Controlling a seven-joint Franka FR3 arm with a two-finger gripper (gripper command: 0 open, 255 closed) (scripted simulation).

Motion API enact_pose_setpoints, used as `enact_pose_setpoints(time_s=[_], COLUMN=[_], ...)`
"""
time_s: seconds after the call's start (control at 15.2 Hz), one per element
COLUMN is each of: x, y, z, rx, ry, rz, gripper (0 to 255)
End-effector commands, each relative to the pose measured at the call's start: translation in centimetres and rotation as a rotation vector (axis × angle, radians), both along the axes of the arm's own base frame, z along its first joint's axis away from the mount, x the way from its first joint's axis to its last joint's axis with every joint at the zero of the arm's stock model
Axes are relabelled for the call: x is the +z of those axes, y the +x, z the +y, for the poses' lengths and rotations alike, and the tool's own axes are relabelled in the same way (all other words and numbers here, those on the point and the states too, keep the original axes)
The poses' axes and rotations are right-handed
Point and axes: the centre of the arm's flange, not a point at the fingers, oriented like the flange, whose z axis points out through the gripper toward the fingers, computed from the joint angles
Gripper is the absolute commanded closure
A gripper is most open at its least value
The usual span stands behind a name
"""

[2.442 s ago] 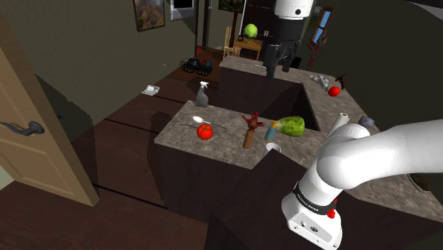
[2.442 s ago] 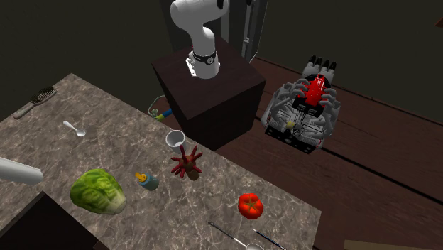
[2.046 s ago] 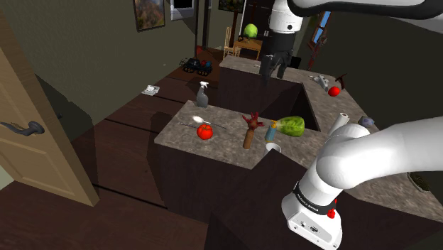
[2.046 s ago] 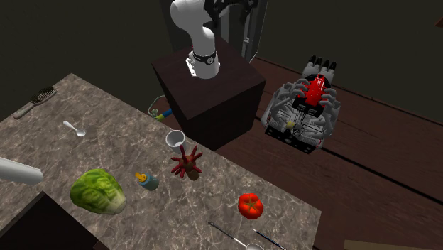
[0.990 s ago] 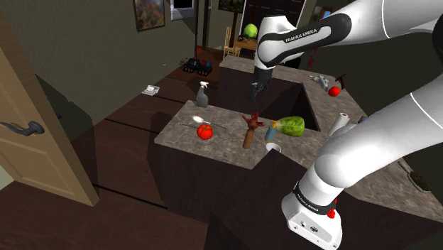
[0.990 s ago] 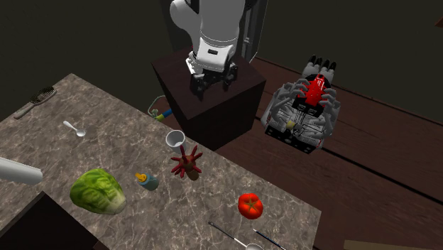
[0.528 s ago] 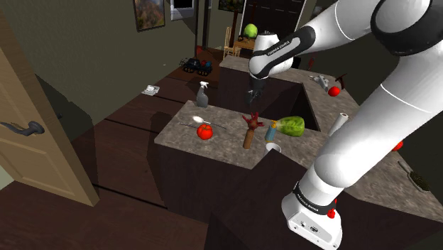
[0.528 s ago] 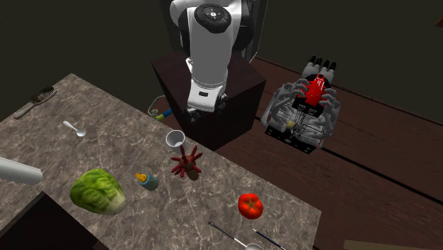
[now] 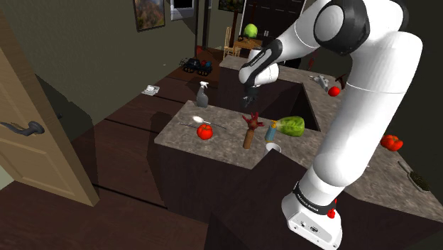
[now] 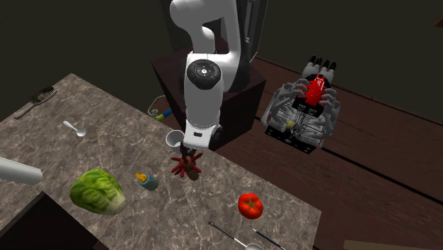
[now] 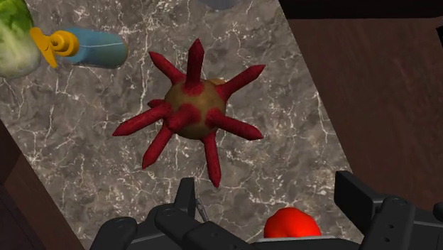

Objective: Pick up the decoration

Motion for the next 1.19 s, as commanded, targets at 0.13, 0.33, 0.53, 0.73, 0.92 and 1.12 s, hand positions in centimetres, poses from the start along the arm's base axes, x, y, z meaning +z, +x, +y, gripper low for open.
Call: enact_pose_setpoints(time_s=[0.13,0.33,0.53,0.73,0.92,1.12], x=[-3.7,-5.6,-7.2,-8.7,-9.6,-9.6], y=[2.7,4.0,4.0,4.0,4.0,4.0], z=[-2.9,-4.3,-4.3,-4.3,-4.3,-4.2], rx=[0.017,0.026,0.026,0.026,0.026,0.026], ry=[-0.002,-0.002,-0.002,-0.002,-0.002,-0.002], rz=[-0.007,-0.009,-0.009,-0.009,-0.009,-0.009], gripper=[0,0,0,0,0,255])
